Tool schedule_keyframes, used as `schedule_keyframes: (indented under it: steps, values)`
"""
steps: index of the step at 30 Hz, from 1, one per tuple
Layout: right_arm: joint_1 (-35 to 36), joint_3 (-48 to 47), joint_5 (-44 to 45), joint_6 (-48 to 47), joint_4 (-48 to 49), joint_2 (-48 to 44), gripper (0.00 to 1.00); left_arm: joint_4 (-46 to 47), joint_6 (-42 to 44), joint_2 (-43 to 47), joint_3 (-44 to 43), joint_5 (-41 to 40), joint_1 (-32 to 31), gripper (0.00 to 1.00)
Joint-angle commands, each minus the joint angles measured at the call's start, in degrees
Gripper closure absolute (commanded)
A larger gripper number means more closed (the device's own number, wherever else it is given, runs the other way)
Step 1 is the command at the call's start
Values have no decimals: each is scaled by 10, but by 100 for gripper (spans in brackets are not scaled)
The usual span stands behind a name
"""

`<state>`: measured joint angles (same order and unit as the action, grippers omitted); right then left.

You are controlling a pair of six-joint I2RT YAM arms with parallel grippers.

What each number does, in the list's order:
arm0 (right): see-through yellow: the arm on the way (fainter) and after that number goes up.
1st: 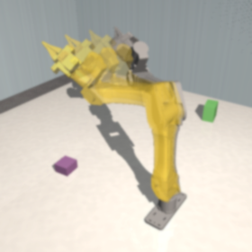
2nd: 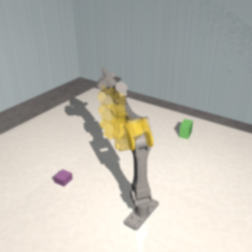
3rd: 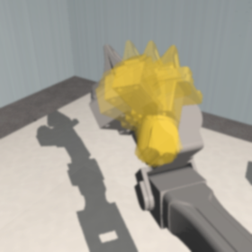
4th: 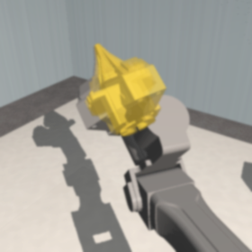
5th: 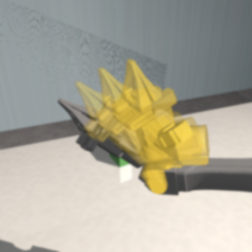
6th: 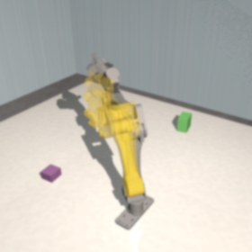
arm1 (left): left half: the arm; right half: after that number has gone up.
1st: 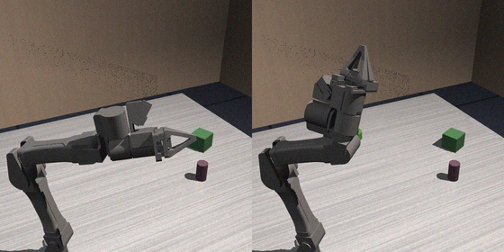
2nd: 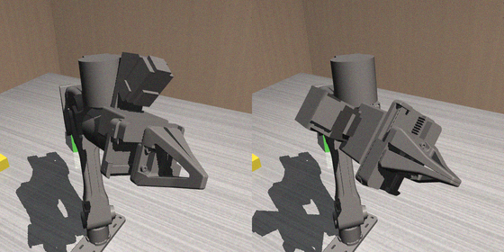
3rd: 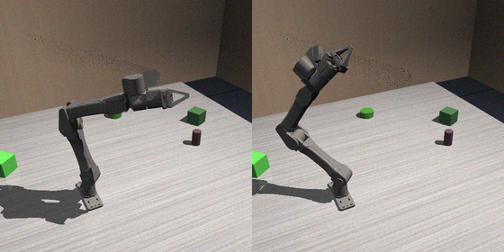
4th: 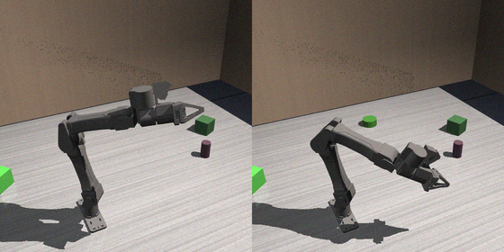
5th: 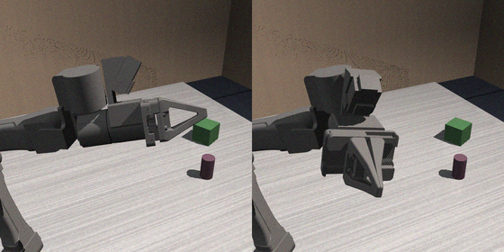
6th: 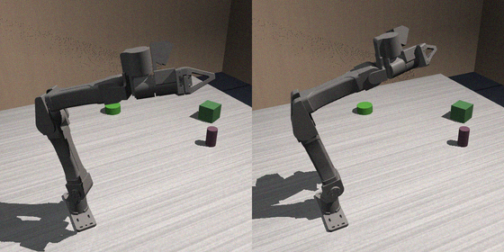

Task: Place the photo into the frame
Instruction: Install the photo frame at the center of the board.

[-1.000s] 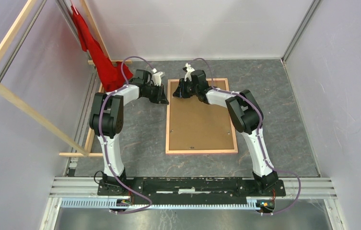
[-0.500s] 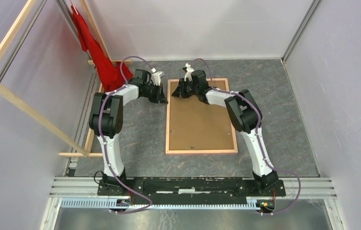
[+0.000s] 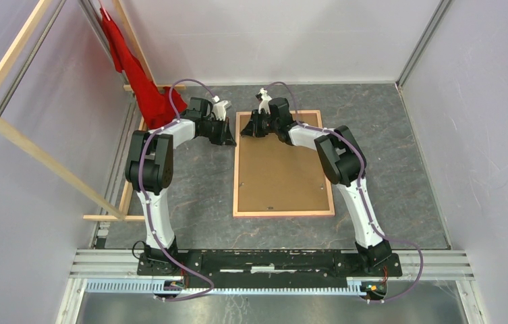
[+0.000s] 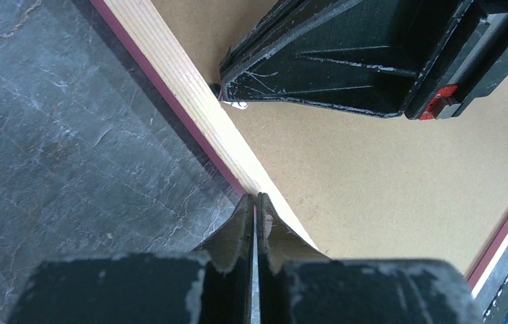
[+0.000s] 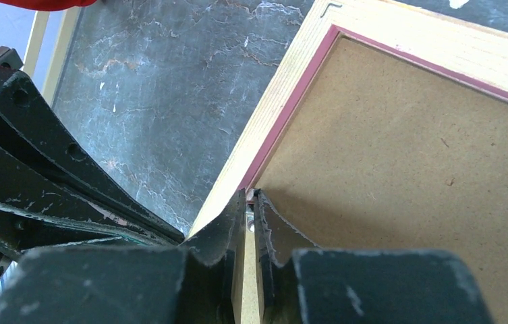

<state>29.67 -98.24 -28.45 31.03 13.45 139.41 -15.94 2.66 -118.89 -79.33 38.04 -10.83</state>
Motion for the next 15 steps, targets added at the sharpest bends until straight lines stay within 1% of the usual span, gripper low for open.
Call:
schedule_keyframes:
  steps: [1, 7, 11, 15]
  values:
    - [8, -15, -26, 10, 8, 13, 88, -4, 9, -23, 7, -18, -21, 97]
    - [8, -19, -49, 25, 21, 20, 92, -2, 10, -24, 10, -20, -23, 97]
    - [7, -24, -67, 52, 25, 23, 97, -2, 15, -18, 14, -26, -25, 98]
    - [7, -29, -67, 50, 25, 14, 97, -1, 16, -13, 17, -27, -28, 97]
